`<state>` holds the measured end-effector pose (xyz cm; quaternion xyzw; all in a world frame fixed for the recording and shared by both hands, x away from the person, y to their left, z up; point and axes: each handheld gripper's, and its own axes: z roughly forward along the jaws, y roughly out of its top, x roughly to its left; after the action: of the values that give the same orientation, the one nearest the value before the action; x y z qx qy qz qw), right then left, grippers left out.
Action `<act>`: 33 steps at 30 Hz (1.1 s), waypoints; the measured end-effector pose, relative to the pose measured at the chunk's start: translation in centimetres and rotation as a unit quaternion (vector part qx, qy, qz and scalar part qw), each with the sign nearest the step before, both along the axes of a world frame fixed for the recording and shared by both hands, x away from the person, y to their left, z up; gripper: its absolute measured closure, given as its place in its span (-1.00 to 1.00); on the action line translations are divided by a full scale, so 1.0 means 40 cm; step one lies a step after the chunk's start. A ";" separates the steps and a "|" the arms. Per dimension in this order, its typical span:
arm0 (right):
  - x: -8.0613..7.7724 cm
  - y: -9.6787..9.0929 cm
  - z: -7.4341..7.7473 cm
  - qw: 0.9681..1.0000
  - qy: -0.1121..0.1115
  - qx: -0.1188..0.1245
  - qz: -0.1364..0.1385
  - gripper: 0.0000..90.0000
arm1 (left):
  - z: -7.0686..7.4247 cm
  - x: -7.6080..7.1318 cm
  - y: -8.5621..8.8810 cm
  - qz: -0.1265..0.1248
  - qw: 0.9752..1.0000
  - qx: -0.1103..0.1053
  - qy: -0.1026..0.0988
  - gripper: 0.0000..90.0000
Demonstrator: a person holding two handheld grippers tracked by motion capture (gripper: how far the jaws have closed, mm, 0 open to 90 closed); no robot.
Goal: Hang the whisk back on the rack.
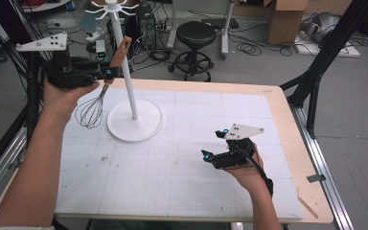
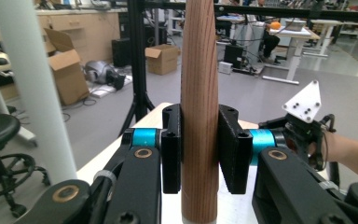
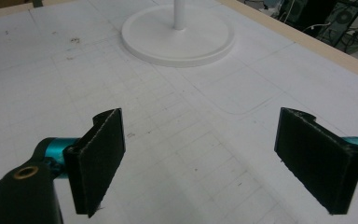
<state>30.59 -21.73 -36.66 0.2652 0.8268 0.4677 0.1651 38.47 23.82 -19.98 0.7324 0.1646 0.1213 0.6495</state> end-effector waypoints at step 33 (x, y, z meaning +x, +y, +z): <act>0.002 -0.002 -0.003 1.000 0.001 0.000 -0.003 -0.66 | 0.053 0.057 0.016 0.011 0.999 -0.030 0.017 0.62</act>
<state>30.66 -21.79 -36.79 0.2677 0.8263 0.4668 0.1660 40.76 24.46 -17.86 0.7124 0.1869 0.1111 0.6672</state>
